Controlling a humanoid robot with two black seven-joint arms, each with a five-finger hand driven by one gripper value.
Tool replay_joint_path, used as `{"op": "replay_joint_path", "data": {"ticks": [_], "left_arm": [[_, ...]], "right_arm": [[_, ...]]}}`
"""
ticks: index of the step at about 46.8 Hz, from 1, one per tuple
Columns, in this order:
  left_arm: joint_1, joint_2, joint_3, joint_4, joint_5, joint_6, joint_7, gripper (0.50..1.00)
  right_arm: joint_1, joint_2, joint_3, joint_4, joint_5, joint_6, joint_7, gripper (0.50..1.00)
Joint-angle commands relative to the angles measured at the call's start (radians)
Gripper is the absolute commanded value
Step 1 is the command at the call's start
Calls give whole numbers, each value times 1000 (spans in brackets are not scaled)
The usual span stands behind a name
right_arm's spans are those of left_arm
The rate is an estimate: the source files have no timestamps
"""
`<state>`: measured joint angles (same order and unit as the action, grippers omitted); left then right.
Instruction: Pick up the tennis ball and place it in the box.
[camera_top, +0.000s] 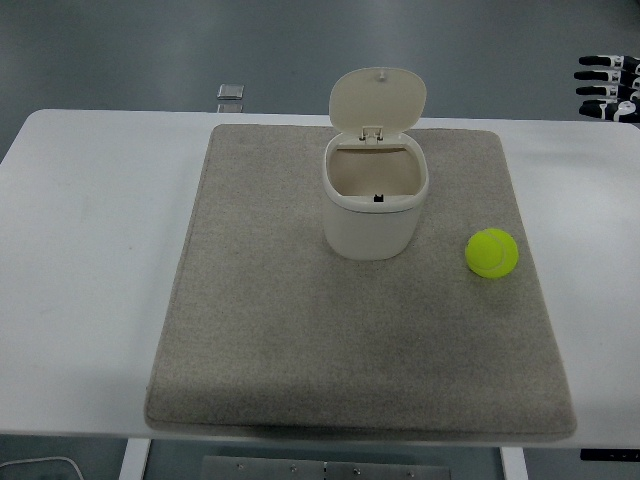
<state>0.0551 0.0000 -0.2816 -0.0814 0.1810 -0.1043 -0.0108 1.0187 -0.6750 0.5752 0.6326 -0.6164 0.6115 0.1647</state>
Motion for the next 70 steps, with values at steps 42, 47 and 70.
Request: {"op": "replay_joint_path", "data": {"ticks": [42, 47, 70], "left_arm": [[0, 0, -1, -1, 0, 0, 0, 992], [0, 0, -1, 0, 0, 0, 0, 992], [0, 0, 1, 0, 0, 0, 0, 992]], "right_arm": [[-229, -78, -6, 378, -448, -15, 314, 911], [-262, -52, -9, 378, -496, -64, 335, 911], [-276, -46, -74, 378, -606, -256, 424, 911]]}}
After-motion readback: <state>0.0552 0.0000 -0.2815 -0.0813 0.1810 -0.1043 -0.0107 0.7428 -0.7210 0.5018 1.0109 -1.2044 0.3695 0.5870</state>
